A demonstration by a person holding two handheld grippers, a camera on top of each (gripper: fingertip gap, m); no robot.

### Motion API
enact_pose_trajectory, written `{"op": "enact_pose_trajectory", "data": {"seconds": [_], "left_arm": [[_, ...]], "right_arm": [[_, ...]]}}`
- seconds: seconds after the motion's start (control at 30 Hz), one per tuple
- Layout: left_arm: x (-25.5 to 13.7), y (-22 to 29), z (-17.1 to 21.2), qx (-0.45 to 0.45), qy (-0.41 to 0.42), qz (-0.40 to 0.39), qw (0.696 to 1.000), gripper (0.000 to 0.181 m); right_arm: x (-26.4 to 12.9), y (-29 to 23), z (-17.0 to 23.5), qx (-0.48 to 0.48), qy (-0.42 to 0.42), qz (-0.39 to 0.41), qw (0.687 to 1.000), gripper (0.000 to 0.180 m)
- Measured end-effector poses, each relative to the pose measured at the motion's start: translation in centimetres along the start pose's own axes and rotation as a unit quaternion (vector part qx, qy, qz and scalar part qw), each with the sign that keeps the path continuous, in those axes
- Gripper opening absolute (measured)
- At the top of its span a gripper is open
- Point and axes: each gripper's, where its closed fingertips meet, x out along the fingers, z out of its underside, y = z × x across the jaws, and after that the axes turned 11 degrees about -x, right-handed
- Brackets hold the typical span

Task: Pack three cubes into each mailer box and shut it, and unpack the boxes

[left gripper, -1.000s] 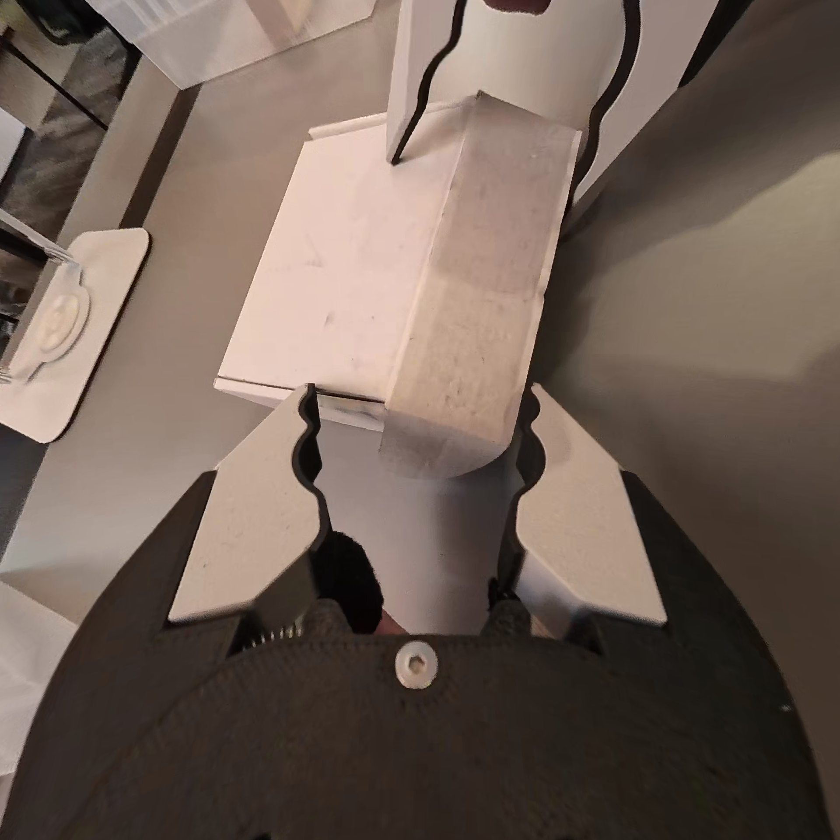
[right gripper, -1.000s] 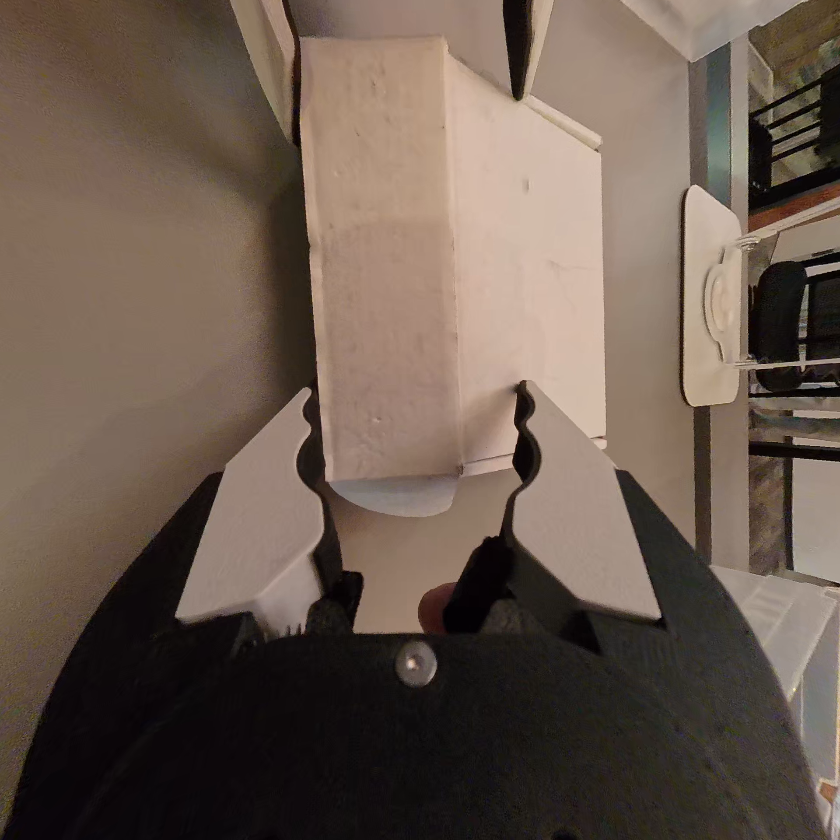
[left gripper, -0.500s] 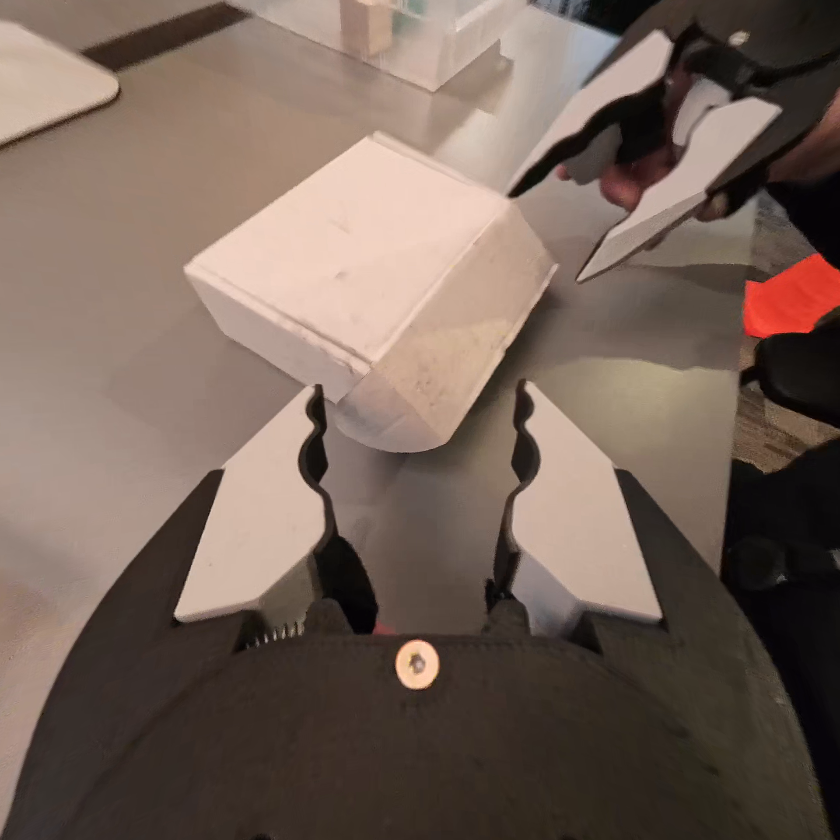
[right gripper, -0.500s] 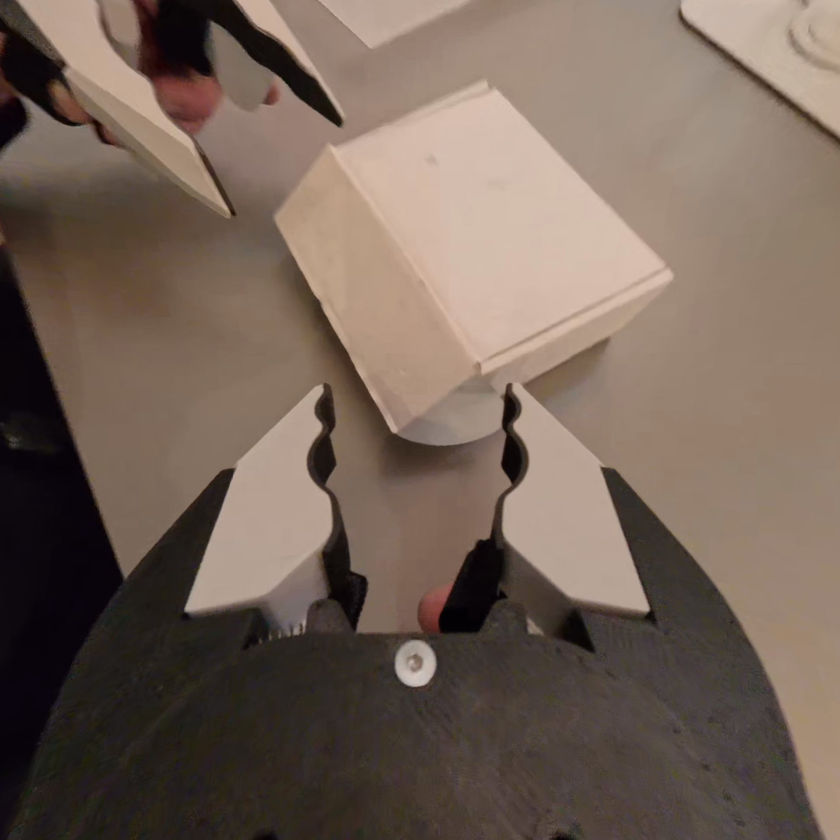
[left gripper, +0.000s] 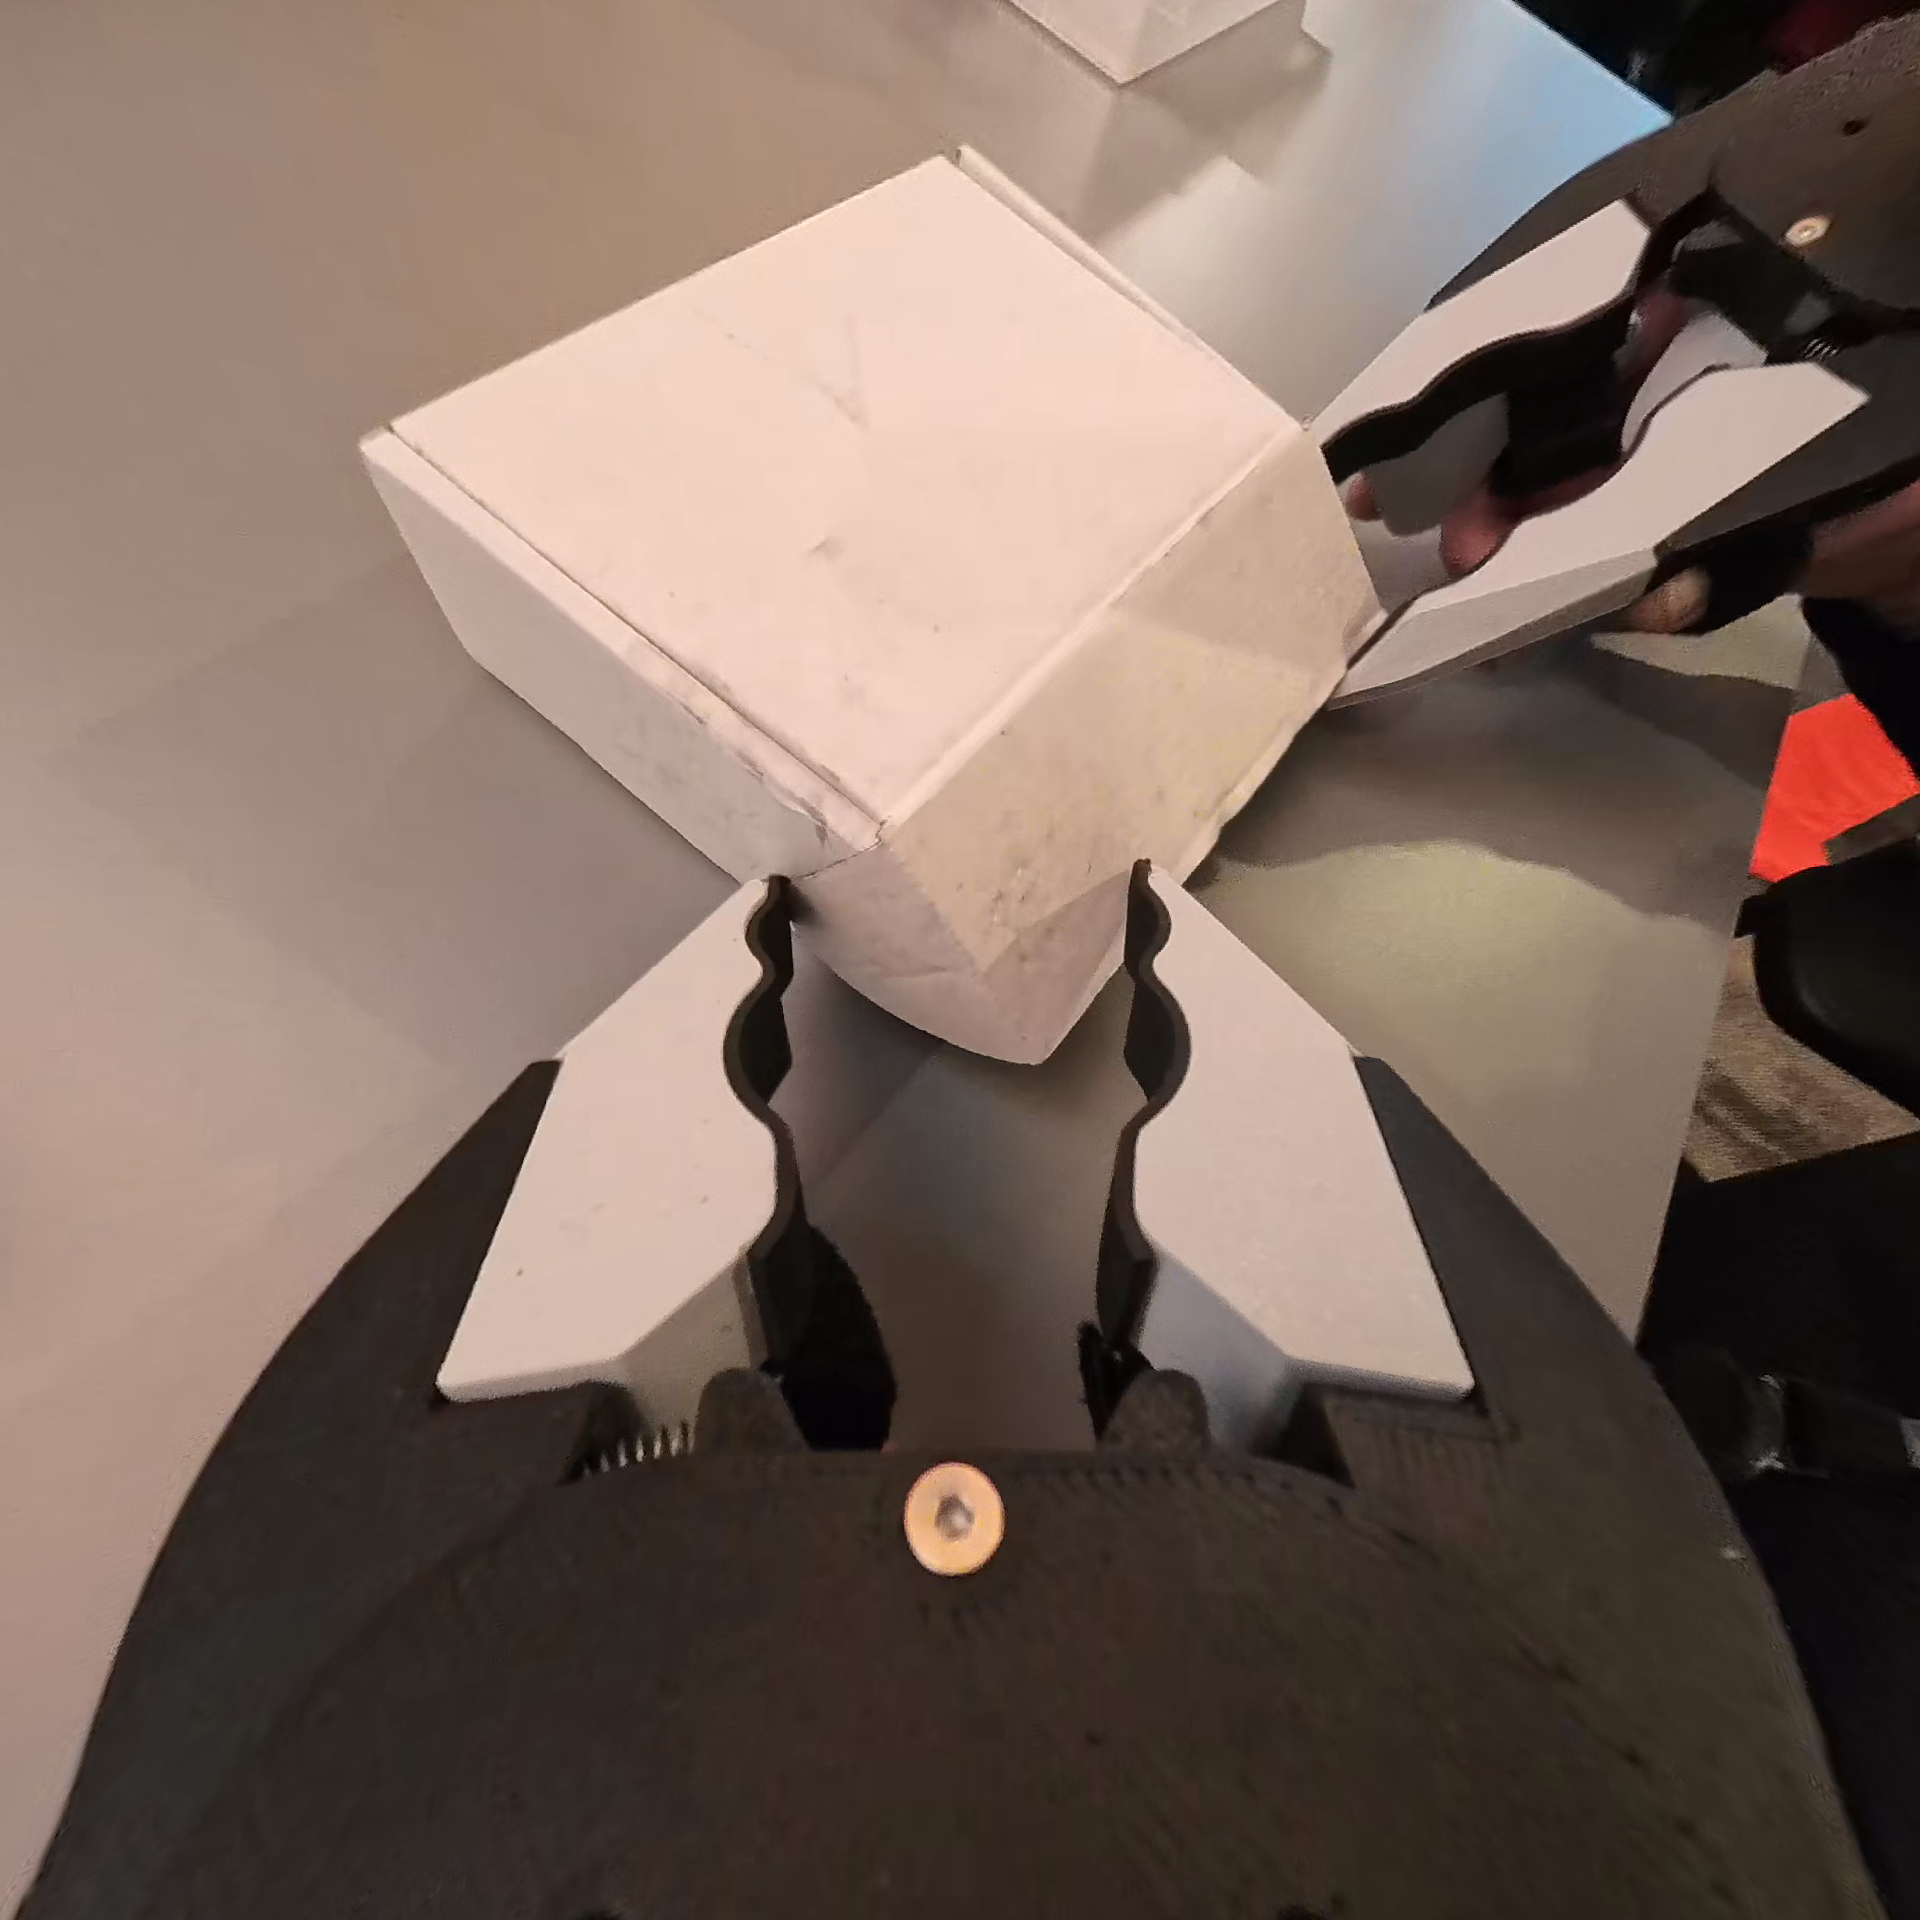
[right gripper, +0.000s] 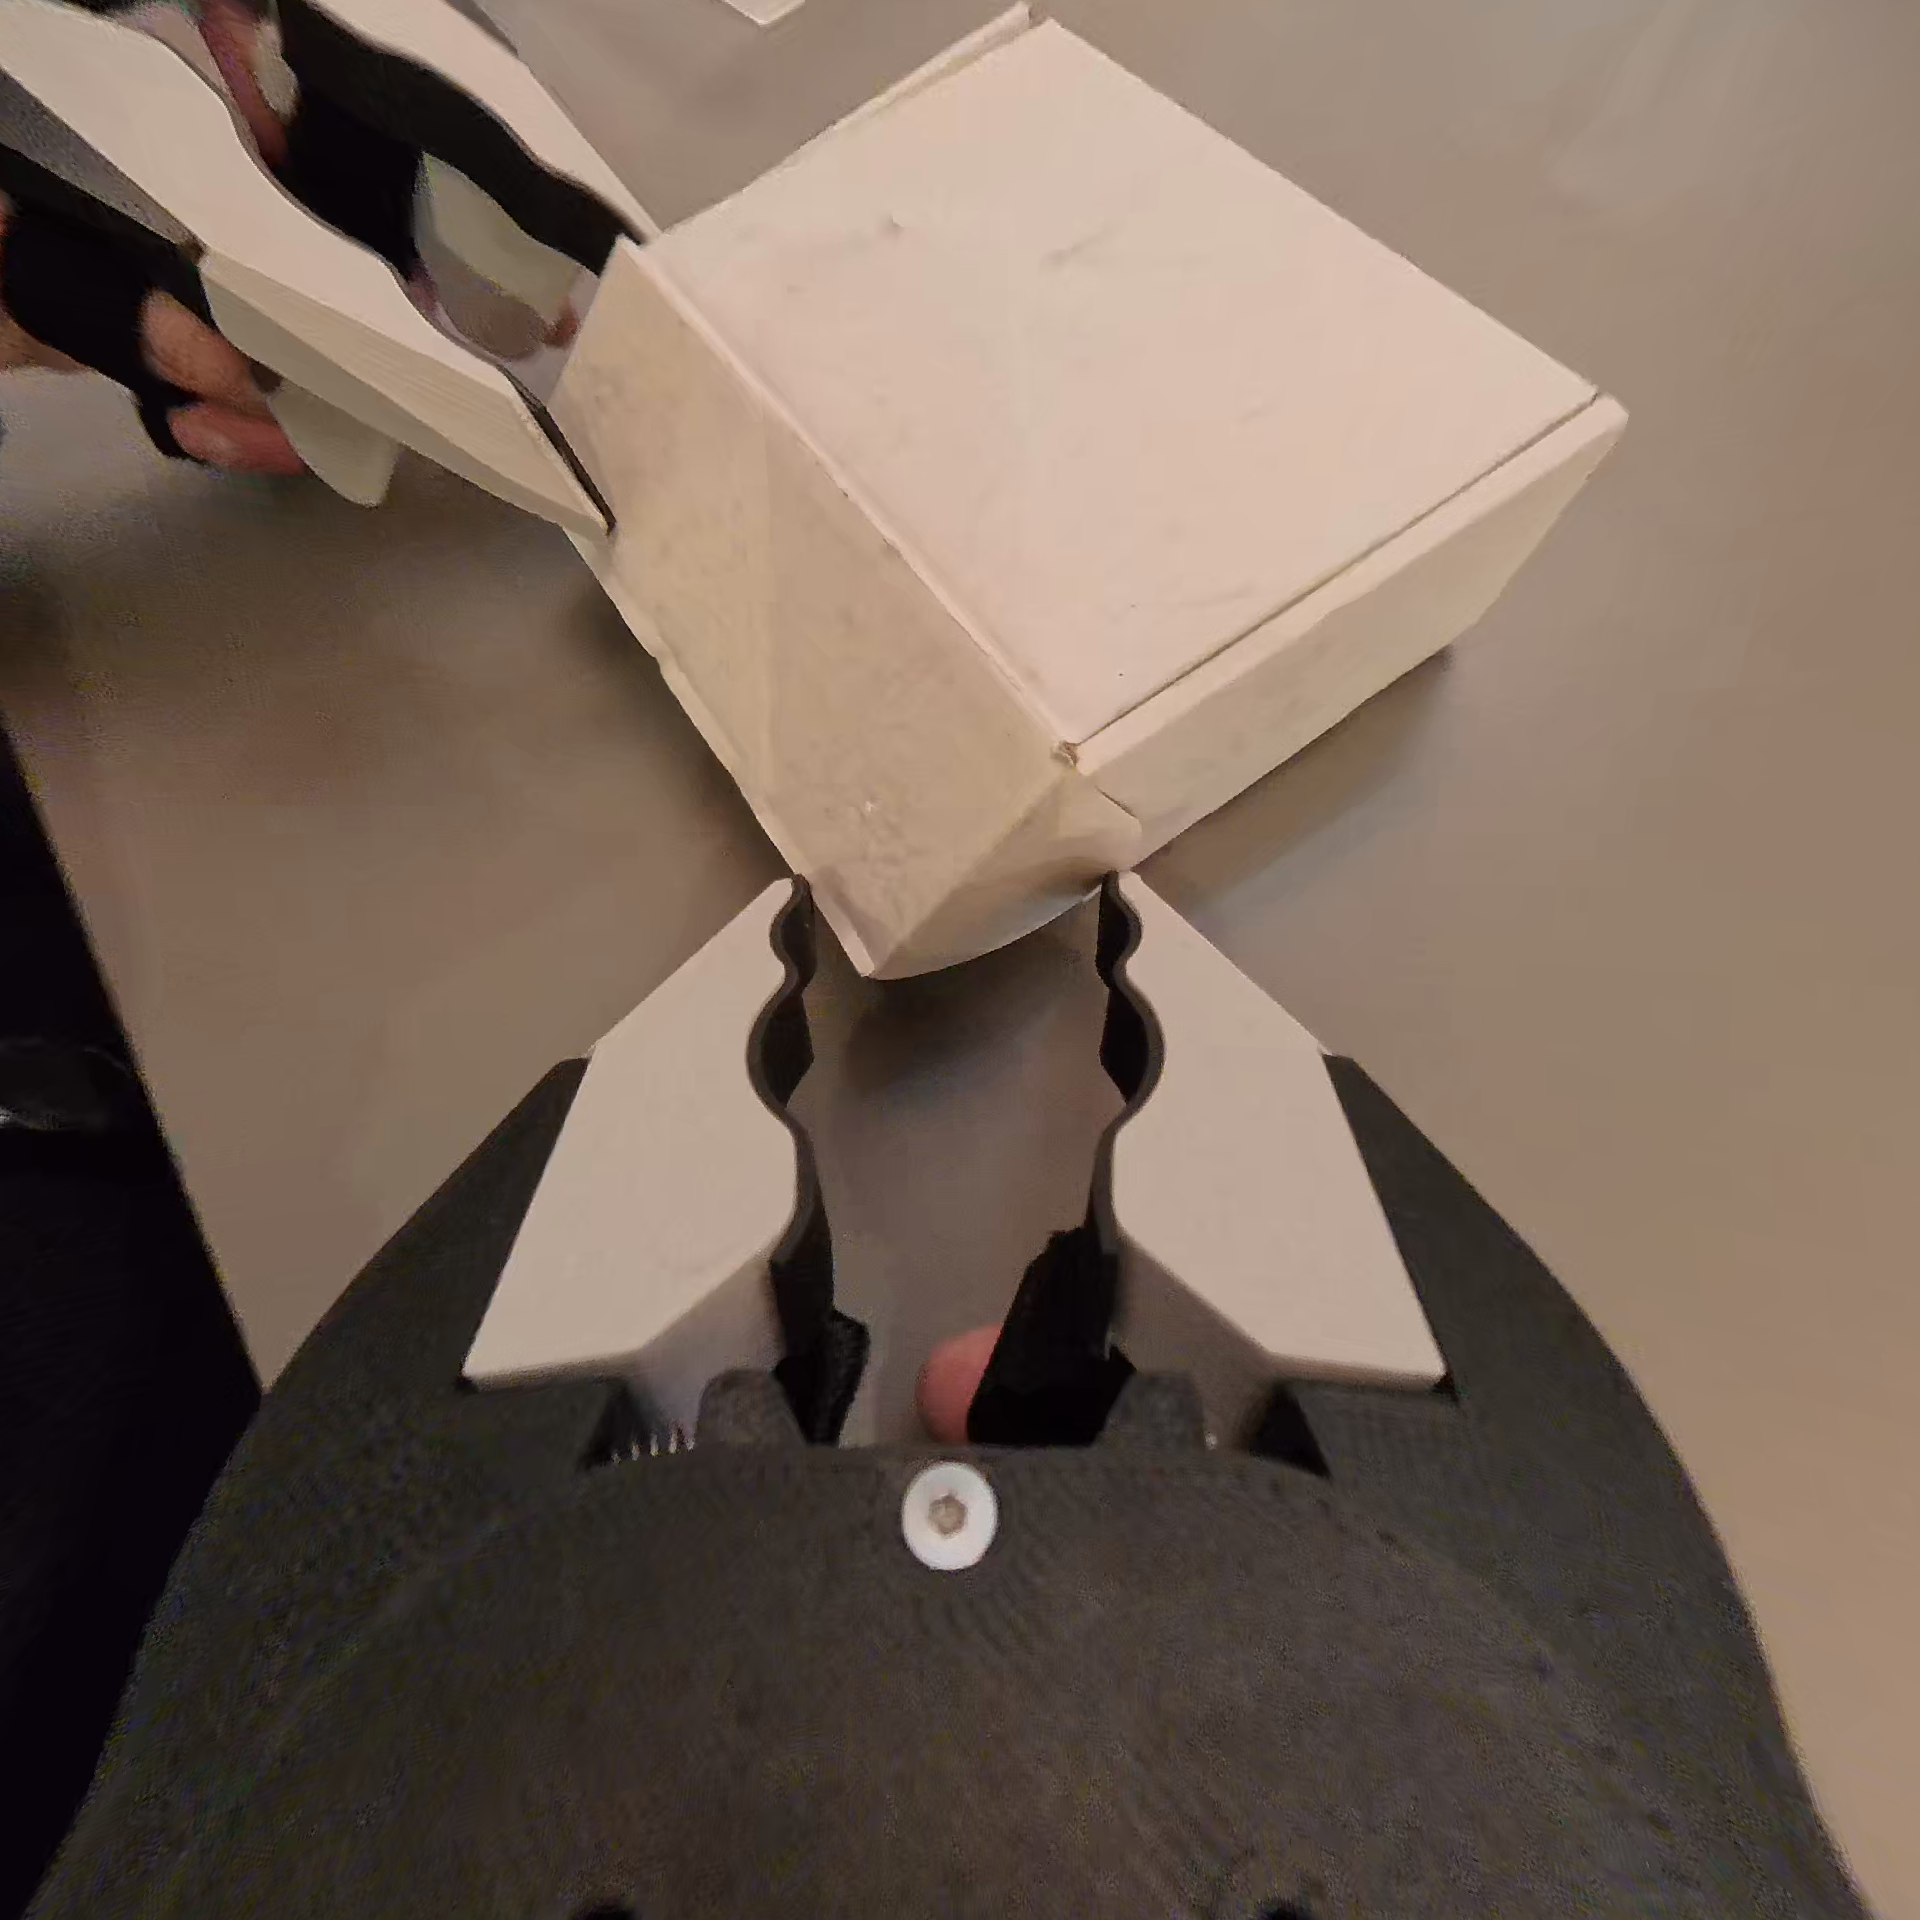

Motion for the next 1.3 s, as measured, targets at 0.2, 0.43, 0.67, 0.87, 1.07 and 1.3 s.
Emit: {"op": "enact_pose_trajectory", "data": {"seconds": [0.2, 0.43, 0.67, 0.87, 1.07, 1.3], "left_arm": [[-0.4, -0.7, -0.4, 0.013, 0.007, -0.001, 1.000, 0.062], [-0.5, -1.2, 0.0, 0.032, -0.003, 0.009, 0.999, 0.062], [0.0, -1.1, -0.1, 0.037, -0.004, 0.011, 0.999, 0.059], [0.1, -0.7, 0.3, 0.005, -0.025, 0.020, 0.999, 0.056], [0.0, -0.7, 0.2, -0.018, -0.018, 0.037, 0.999, 0.056], [-0.2, -0.8, 0.7, 0.008, -0.025, 0.038, 0.999, 0.056]], "right_arm": [[-0.3, 0.4, -0.4, -0.011, 0.010, 0.017, 1.000, 0.059], [-0.7, 0.9, 0.3, -0.056, -0.015, 0.016, 0.998, 0.080], [-0.5, 2.2, -1.1, -0.060, 0.007, 0.027, 0.998, 0.070], [0.4, 1.7, -1.2, -0.038, 0.010, 0.012, 0.999, 0.056], [0.1, 1.3, -1.1, -0.033, 0.010, -0.011, 0.999, 0.051], [0.1, 1.1, -1.1, -0.049, 0.027, -0.030, 0.998, 0.048]]}}
